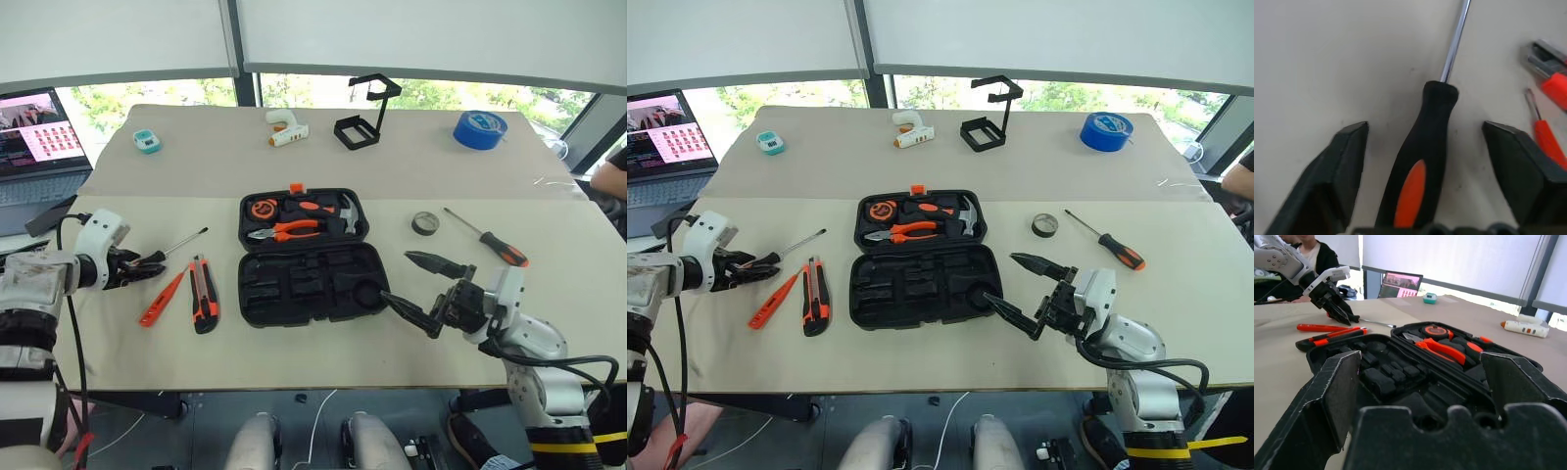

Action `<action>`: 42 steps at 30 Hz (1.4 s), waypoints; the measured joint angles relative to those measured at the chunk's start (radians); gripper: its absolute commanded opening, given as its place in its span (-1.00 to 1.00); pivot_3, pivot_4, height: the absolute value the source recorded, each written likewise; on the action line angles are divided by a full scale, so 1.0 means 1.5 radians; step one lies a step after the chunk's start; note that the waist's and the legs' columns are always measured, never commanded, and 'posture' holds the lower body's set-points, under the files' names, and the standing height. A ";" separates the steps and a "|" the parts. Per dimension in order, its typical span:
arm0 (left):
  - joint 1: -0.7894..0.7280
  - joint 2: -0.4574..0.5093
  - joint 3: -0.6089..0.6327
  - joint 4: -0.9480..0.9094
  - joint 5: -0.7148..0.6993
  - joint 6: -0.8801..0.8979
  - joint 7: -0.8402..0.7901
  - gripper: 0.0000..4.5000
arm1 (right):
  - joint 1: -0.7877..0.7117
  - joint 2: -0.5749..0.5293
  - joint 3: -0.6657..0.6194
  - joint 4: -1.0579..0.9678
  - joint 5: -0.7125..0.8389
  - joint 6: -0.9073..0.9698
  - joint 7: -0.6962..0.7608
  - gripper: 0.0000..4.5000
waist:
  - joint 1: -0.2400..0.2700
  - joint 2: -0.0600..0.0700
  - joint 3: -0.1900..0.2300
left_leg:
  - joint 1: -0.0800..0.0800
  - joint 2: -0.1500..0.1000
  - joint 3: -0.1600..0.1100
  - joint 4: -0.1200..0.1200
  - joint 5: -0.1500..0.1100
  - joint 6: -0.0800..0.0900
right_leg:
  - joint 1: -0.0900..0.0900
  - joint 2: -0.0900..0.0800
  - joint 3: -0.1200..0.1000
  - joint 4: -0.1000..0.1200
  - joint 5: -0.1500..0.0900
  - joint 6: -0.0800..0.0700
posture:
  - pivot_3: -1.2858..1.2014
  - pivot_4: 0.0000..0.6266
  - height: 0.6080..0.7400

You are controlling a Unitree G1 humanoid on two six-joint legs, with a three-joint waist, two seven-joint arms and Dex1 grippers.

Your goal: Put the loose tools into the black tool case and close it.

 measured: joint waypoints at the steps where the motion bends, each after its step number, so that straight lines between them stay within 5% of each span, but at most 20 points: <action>1: -0.002 0.000 -0.001 0.005 0.003 -0.003 -0.007 0.11 | 0.002 0.000 -0.001 -0.004 0.000 0.000 -0.003 1.00 | 0.000 0.000 0.000 | 0.000 0.000 0.000 0.000 0.000 0.000 | 0.000 0.000 0.000 0.000 0.000 0.000 | 0.03 -0.52 1.00; 2: -0.003 0.000 -0.001 0.010 0.007 -0.013 -0.024 -0.21 | 0.010 0.000 -0.007 -0.011 -0.001 -0.001 -0.006 1.00 | 0.001 0.000 0.000 | 0.000 0.000 0.000 0.000 0.000 0.000 | 0.000 0.000 0.000 0.000 0.000 0.000 | 0.03 -0.52 1.00; 6: -0.003 -0.001 0.003 0.015 0.010 -0.058 -0.077 -0.62 | 0.020 0.000 -0.009 -0.018 -0.006 -0.001 -0.020 1.00 | 0.004 0.000 0.000 | -0.001 0.001 0.000 0.001 0.000 0.000 | 0.000 -0.001 0.000 0.000 0.000 0.000 | 0.03 -0.52 1.00; 12: -0.029 -0.050 0.041 -0.116 -0.030 -0.228 -0.189 -0.62 | 0.029 -0.038 -0.042 -0.012 -0.020 -0.015 -0.016 1.00 | 0.021 0.000 0.000 | -0.004 0.000 -0.001 0.006 0.000 0.000 | 0.000 -0.003 -0.002 0.000 0.001 0.001 | 0.03 -0.52 1.00; 19: -0.061 -0.137 -0.103 -0.315 0.035 -0.120 -0.186 -0.62 | 0.018 -0.079 -0.064 0.031 -0.021 -0.024 0.012 1.00 | 0.013 0.000 0.000 | -0.004 -0.001 0.000 0.010 -0.001 0.002 | 0.001 -0.001 0.001 0.000 0.002 0.003 | 0.03 -0.52 1.00; 24: -0.114 -0.214 -0.194 -0.305 0.131 -0.076 -0.114 -0.62 | 0.014 -0.085 -0.066 0.029 -0.019 -0.021 0.010 1.00 | 0.009 0.000 0.000 | -0.005 0.000 0.000 0.010 -0.001 0.002 | 0.001 0.001 0.001 0.000 0.002 0.003 | 0.03 -0.52 1.00; 41: -0.100 -0.223 -0.240 -0.309 0.194 -0.070 -0.118 -0.62 | 0.043 -0.071 -0.063 -0.007 -0.019 -0.007 -0.020 1.00 | 0.009 0.000 0.000 | -0.005 0.000 0.000 0.010 -0.001 0.002 | 0.001 0.001 0.001 0.000 0.002 0.003 | 0.03 -0.52 1.00; 42: -0.100 -0.226 -0.240 -0.309 0.194 -0.070 -0.116 -0.39 | 0.043 -0.071 -0.063 -0.007 -0.019 -0.007 -0.021 1.00 | 0.010 0.000 0.000 | -0.005 0.000 0.000 0.010 -0.001 0.002 | 0.001 0.000 0.001 0.000 0.002 0.003 | 0.03 -0.52 1.00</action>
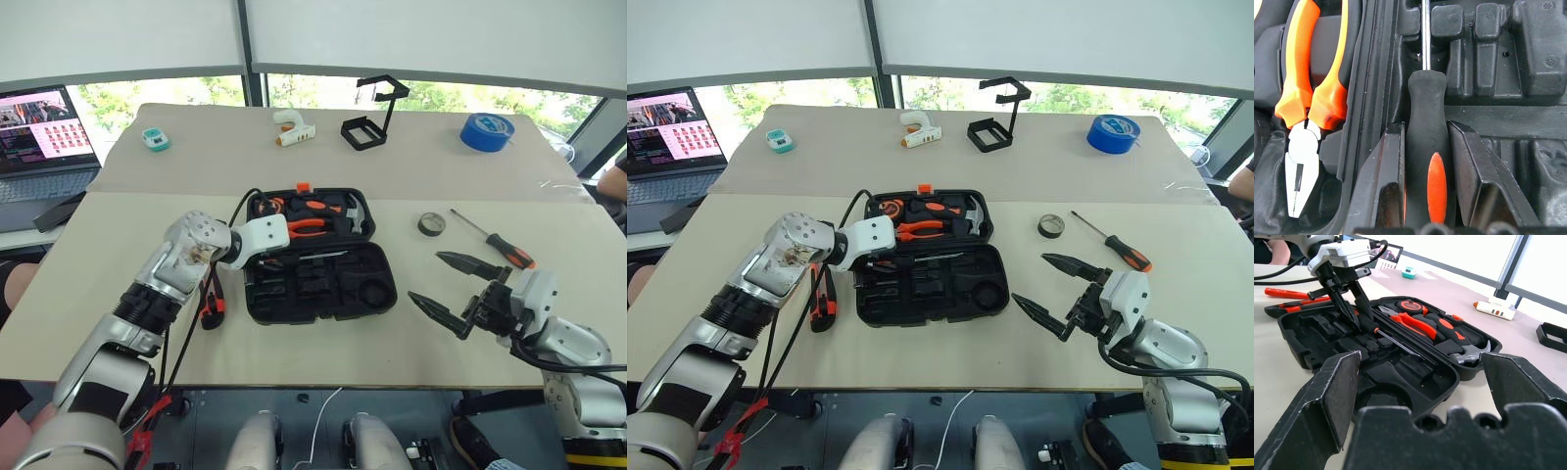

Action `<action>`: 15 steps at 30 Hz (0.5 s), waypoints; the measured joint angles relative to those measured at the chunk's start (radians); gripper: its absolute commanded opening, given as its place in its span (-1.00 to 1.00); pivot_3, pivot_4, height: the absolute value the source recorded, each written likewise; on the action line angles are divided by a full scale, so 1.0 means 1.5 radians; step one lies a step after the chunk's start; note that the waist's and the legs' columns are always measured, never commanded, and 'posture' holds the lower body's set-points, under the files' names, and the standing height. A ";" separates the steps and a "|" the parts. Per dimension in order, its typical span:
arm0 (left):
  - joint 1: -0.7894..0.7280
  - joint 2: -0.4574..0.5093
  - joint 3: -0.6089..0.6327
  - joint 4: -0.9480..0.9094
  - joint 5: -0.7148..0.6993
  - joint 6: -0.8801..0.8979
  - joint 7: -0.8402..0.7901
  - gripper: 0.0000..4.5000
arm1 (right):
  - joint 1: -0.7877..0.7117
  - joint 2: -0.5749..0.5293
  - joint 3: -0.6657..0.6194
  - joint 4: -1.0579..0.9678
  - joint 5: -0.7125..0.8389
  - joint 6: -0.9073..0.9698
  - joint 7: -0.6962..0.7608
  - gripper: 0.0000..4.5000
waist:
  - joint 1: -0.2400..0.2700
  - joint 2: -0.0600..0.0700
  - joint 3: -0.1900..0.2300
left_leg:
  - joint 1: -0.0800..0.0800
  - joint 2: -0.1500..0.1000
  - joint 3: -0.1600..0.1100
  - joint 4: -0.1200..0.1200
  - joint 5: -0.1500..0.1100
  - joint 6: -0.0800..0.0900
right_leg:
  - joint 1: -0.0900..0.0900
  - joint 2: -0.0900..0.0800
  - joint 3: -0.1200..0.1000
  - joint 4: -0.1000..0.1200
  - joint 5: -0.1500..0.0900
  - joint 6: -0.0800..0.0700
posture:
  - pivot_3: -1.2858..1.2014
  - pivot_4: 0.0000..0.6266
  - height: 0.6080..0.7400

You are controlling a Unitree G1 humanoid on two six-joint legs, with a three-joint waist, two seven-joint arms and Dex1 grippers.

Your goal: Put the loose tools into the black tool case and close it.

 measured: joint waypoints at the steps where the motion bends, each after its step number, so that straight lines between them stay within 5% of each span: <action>1: 0.000 -0.004 0.002 0.000 -0.001 0.001 0.003 -0.17 | 0.000 0.000 0.001 0.000 0.000 0.000 0.000 1.00 | 0.000 0.000 0.000 | 0.000 0.000 0.000 0.000 0.000 0.000 | 0.000 0.000 0.000 0.000 0.000 0.000 | 0.03 -0.52 1.00; 7: 0.027 -0.041 0.060 -0.004 -0.063 -0.032 0.010 0.71 | 0.000 0.000 0.005 -0.005 0.000 0.009 -0.001 1.00 | 0.006 0.000 0.000 | 0.000 0.000 0.000 0.000 0.000 0.000 | 0.000 0.000 0.000 0.000 0.000 0.000 | 0.03 -0.52 1.00; 10: 0.029 -0.042 0.104 -0.018 -0.073 -0.082 0.033 0.64 | 0.002 0.000 0.005 -0.012 0.001 0.015 -0.001 1.00 | 0.007 0.000 0.000 | 0.000 0.000 0.000 0.000 0.000 0.000 | 0.000 -0.001 0.000 0.000 0.000 0.000 | 0.03 -0.52 1.00; 15: 0.090 -0.044 0.142 -0.035 -0.114 -0.101 0.039 -0.04 | 0.008 0.007 0.005 -0.014 0.001 0.021 -0.001 1.00 | 0.005 0.001 0.000 | 0.000 0.000 0.000 0.000 0.000 0.000 | 0.000 0.000 0.000 0.000 0.000 0.000 | 0.03 -0.52 1.00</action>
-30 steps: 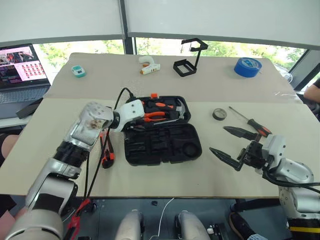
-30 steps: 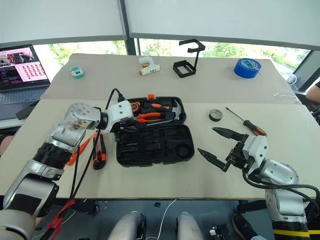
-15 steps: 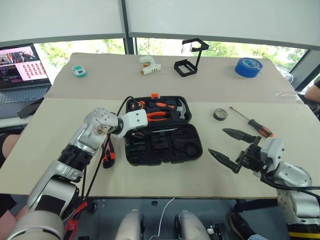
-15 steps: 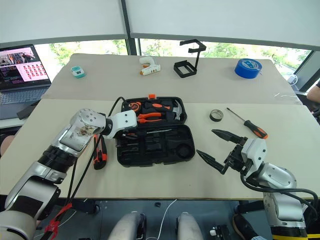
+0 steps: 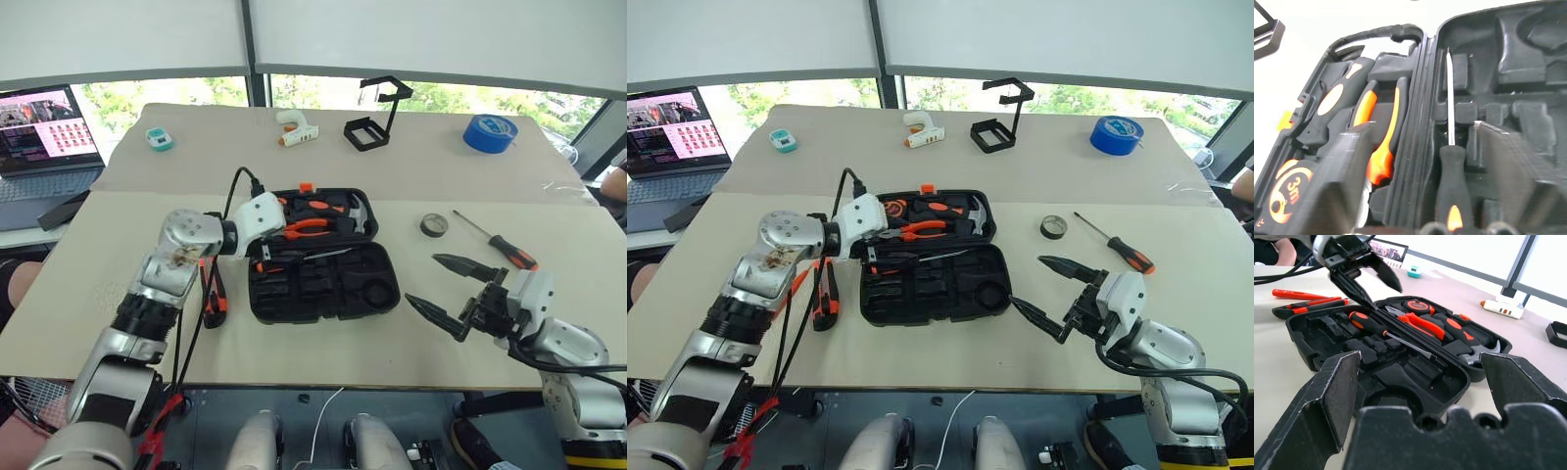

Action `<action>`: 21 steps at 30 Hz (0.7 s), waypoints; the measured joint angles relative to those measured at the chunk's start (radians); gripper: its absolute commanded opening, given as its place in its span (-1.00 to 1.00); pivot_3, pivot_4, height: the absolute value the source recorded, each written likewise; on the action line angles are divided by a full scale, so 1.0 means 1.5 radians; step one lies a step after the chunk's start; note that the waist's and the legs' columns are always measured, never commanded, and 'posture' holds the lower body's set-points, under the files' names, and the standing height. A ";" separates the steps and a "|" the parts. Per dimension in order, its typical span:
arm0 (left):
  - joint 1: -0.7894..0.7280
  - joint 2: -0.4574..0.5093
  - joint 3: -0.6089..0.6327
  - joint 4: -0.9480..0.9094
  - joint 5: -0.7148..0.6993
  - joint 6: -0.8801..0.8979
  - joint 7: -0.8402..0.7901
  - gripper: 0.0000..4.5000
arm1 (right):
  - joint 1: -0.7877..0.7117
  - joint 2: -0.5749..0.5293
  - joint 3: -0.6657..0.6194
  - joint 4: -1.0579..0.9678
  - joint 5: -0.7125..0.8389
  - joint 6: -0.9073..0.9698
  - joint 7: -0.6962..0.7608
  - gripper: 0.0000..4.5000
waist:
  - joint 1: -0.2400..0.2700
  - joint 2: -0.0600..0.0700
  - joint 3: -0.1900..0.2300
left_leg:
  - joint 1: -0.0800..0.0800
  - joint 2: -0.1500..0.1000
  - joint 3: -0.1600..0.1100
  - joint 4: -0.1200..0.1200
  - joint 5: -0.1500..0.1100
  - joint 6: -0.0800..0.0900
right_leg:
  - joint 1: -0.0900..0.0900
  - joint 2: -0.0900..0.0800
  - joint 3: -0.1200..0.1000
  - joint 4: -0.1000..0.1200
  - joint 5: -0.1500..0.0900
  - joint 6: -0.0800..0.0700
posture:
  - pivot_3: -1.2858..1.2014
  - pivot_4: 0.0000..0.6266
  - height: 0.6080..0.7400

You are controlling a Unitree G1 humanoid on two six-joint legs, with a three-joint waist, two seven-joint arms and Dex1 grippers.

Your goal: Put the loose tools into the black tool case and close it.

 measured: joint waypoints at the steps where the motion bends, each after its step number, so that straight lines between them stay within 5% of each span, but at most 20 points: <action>1: 0.013 -0.005 0.002 0.001 -0.004 0.001 0.005 -0.21 | 0.002 0.001 0.000 0.000 0.000 0.000 0.000 1.00 | 0.001 0.000 0.000 | 0.000 0.000 0.000 0.000 0.000 0.000 | 0.000 0.000 0.000 0.000 0.000 0.000 | 0.03 -0.52 1.00; 6: 0.025 -0.035 0.014 0.020 0.000 0.000 0.060 -0.98 | 0.002 0.006 0.000 0.000 0.000 0.003 0.000 1.00 | 0.005 0.000 0.000 | 0.000 0.000 0.000 0.000 0.000 0.000 | 0.001 -0.001 0.000 0.000 0.000 0.000 | 0.03 -0.52 1.00; 21: 0.028 -0.072 -0.030 0.061 0.052 -0.001 0.095 -0.98 | 0.016 0.008 0.000 -0.005 0.000 0.006 -0.007 1.00 | 0.005 0.003 -0.002 | 0.008 -0.001 0.000 0.000 0.000 0.000 | 0.010 0.000 -0.001 -0.002 0.000 0.000 | 0.03 -0.52 1.00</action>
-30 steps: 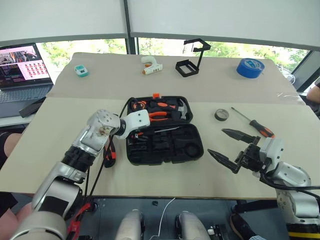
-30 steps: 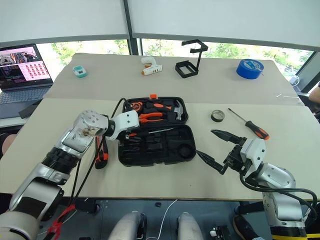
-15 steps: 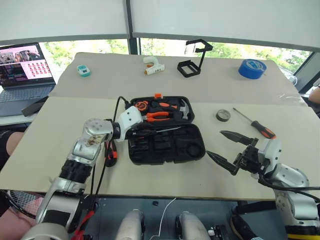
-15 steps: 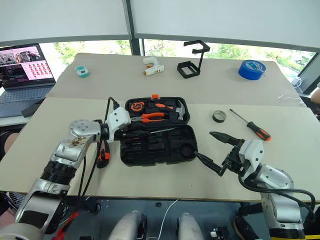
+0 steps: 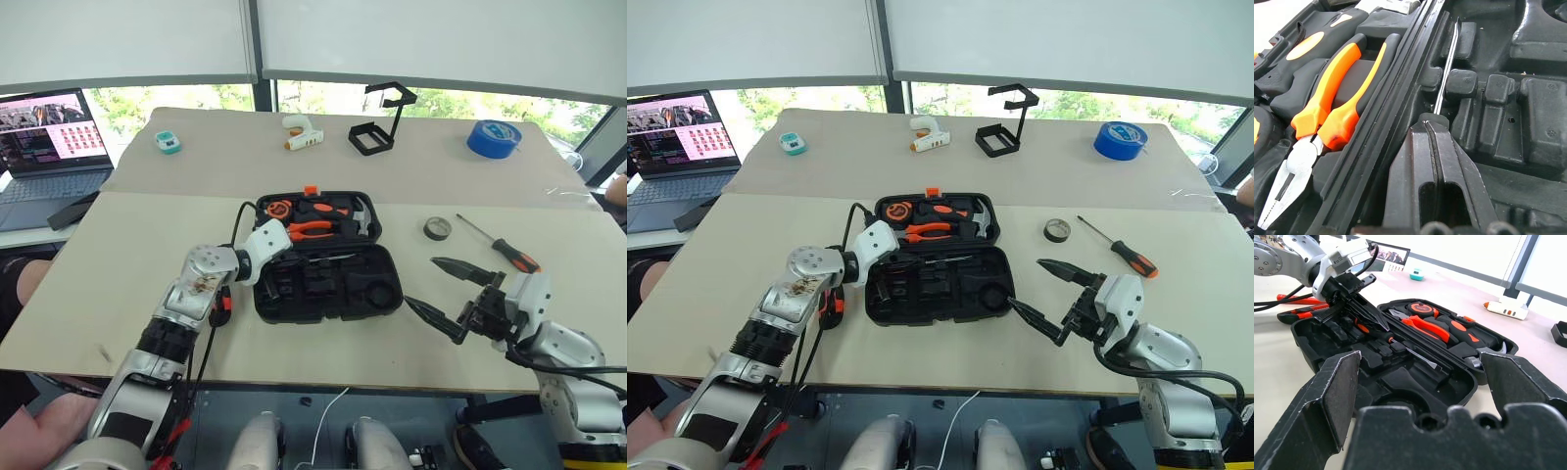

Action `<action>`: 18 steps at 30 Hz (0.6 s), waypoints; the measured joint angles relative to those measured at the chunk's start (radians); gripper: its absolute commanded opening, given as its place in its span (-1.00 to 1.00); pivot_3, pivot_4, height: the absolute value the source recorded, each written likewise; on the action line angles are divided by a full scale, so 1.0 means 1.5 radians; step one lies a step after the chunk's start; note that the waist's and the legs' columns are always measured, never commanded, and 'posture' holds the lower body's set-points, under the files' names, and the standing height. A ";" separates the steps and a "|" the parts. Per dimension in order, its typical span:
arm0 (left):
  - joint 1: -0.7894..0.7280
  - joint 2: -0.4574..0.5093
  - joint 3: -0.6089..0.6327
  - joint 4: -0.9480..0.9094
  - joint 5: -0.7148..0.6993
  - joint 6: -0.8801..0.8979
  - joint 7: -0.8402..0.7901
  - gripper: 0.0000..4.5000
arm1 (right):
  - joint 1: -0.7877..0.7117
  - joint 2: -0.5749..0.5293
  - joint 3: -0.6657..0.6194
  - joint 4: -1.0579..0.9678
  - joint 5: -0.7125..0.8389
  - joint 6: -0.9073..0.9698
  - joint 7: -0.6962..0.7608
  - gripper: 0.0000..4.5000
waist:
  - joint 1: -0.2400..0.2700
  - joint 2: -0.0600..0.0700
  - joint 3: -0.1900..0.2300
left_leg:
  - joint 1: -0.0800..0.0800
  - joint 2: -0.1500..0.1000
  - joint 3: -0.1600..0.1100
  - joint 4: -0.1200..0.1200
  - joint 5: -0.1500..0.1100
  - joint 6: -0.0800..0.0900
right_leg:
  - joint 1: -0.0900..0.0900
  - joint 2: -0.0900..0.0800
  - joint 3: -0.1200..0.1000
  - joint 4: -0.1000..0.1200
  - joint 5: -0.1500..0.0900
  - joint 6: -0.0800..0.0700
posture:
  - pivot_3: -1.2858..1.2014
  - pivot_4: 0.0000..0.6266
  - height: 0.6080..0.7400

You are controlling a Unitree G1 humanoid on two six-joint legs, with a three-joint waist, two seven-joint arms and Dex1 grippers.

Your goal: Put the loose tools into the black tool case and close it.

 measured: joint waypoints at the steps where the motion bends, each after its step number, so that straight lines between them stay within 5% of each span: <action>1: -0.001 0.000 0.000 0.004 0.000 -0.002 -0.003 -0.98 | 0.001 0.002 0.000 0.000 0.000 0.002 -0.004 1.00 | 0.000 0.000 0.000 | 0.000 0.000 0.000 0.000 0.000 0.000 | 0.000 0.000 0.000 0.000 0.000 0.000 | 0.03 -0.52 1.00; 5: -0.003 0.000 0.011 0.032 -0.008 -0.049 -0.016 -0.98 | 0.011 0.003 -0.006 -0.003 0.002 0.017 -0.022 1.00 | 0.000 0.002 -0.001 | 0.000 0.000 0.000 0.000 0.000 0.000 | 0.000 0.000 0.000 0.000 0.000 0.000 | 0.03 -0.52 1.00; 8: 0.008 -0.005 0.043 0.045 -0.055 -0.071 -0.038 -0.69 | 0.032 0.001 -0.037 -0.001 0.015 0.025 -0.026 1.00 | -0.001 0.002 -0.001 | -0.001 0.000 0.000 0.000 0.000 0.000 | -0.001 -0.001 0.000 0.000 0.000 0.000 | 0.03 -0.52 1.00; 18: 0.192 0.140 0.262 -0.198 -0.301 -0.018 -0.154 0.93 | 0.147 -0.014 -0.213 0.120 0.024 -0.015 -0.025 1.00 | -0.010 0.004 -0.001 | 0.001 0.002 0.001 -0.002 0.000 0.000 | 0.000 -0.002 0.001 0.000 0.000 -0.001 | 0.03 -0.52 1.00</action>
